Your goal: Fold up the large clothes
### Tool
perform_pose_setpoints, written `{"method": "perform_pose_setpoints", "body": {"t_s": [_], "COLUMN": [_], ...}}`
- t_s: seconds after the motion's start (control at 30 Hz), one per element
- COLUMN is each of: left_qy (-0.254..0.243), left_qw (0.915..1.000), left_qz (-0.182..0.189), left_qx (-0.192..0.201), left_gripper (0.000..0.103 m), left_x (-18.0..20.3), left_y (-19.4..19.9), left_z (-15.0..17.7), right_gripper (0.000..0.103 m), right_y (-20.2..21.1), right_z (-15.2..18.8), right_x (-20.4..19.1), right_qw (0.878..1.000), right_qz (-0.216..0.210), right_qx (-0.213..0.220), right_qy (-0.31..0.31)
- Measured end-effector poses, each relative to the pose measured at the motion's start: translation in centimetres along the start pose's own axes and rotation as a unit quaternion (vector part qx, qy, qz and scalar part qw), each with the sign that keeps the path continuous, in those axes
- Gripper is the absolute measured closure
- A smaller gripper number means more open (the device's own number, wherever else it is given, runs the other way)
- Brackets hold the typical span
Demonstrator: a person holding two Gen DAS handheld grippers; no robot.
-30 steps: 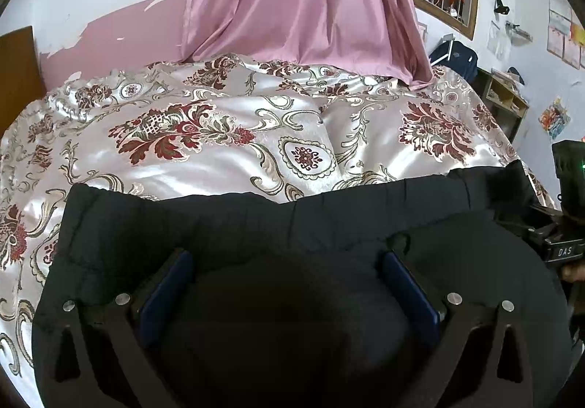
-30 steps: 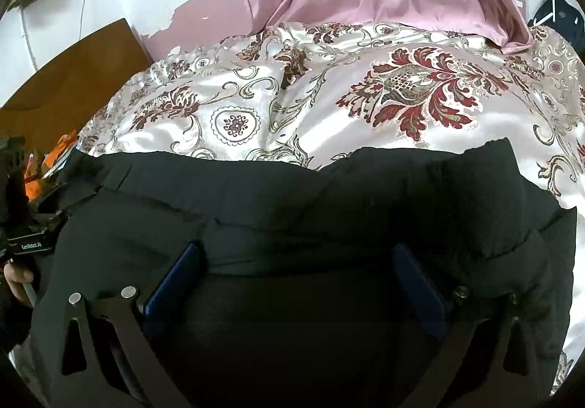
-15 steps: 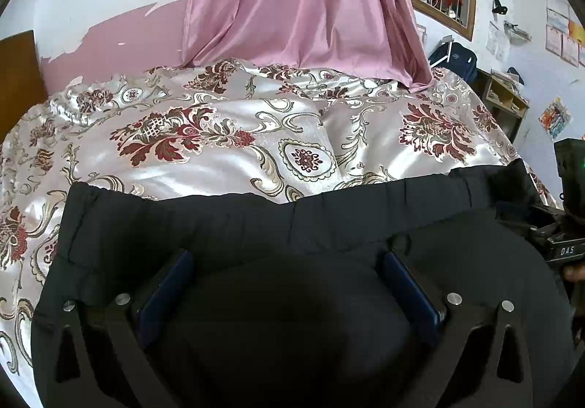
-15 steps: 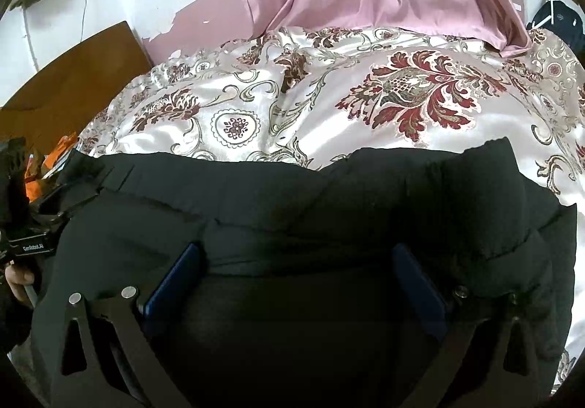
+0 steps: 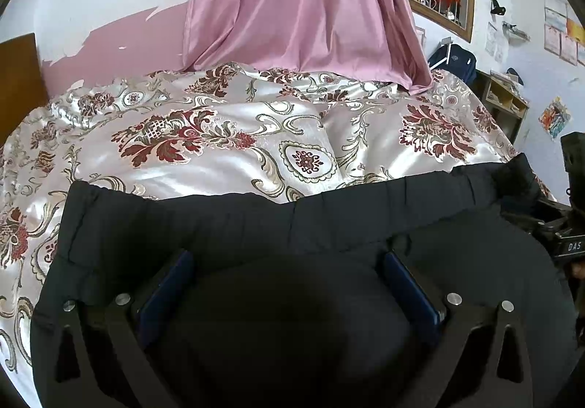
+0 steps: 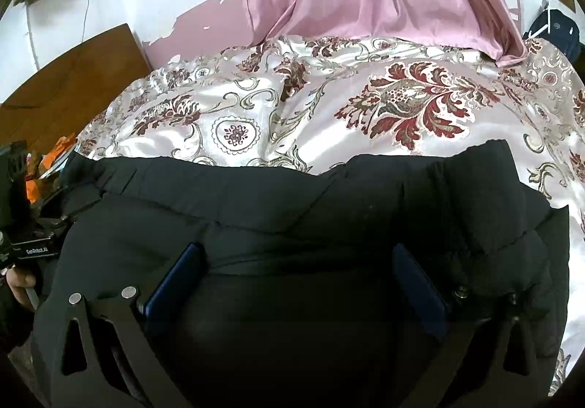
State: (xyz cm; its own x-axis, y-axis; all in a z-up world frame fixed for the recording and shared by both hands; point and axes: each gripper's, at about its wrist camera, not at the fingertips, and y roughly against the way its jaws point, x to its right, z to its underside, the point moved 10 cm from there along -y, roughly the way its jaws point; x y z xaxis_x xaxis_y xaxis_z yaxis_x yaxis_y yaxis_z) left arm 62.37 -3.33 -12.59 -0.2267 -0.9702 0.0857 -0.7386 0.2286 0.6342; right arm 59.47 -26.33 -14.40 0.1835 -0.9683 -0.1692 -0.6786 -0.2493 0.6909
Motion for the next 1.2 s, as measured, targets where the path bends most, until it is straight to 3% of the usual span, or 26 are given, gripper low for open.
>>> {"method": "perform_pose_setpoints", "body": {"t_s": [0.13,0.3,0.37,0.53,0.8,0.97,1.1,1.2], "left_qy": [-0.011,0.003,0.028,0.118,0.181,0.217,0.196,0.172], "left_qw": [0.9996,0.9968,0.9952,0.9893,0.9811,0.9743,0.9782,0.9822], "left_qz": [-0.024,-0.059,-0.069,-0.067,-0.066,-0.012,-0.007,-0.008], "left_qx": [-0.007,0.053,0.063,0.053,-0.018,-0.06,-0.07,-0.074], "left_gripper": [0.0,0.0,0.0,0.0,0.0,0.0,0.0,0.0], "left_x": [0.1,-0.6,-1.7,-5.8,-10.4,-10.9,-10.6,-9.9], "left_y": [0.8,5.4,6.8,8.9,9.0,7.8,7.1,6.9], "left_z": [0.0,-0.8,-1.0,-0.1,4.1,6.7,6.9,7.1], "right_gripper": [0.001,0.001,0.001,0.001,0.001,0.001,0.001,0.001], "right_y": [1.5,6.2,8.3,12.2,13.8,13.9,13.5,12.1], "right_z": [-0.2,-0.8,-0.9,-0.1,3.9,6.0,6.2,6.9], "right_x": [0.1,1.7,2.9,5.5,10.0,11.9,12.0,12.2], "right_qw": [1.0,0.994,0.989,0.981,0.986,0.987,0.988,0.992], "right_qz": [0.012,0.026,0.038,0.067,0.115,0.124,0.119,0.093], "right_qx": [0.023,0.103,0.136,0.17,0.109,0.085,0.076,0.053], "right_qy": [0.003,-0.021,-0.037,-0.067,-0.058,-0.061,-0.058,-0.071]}}
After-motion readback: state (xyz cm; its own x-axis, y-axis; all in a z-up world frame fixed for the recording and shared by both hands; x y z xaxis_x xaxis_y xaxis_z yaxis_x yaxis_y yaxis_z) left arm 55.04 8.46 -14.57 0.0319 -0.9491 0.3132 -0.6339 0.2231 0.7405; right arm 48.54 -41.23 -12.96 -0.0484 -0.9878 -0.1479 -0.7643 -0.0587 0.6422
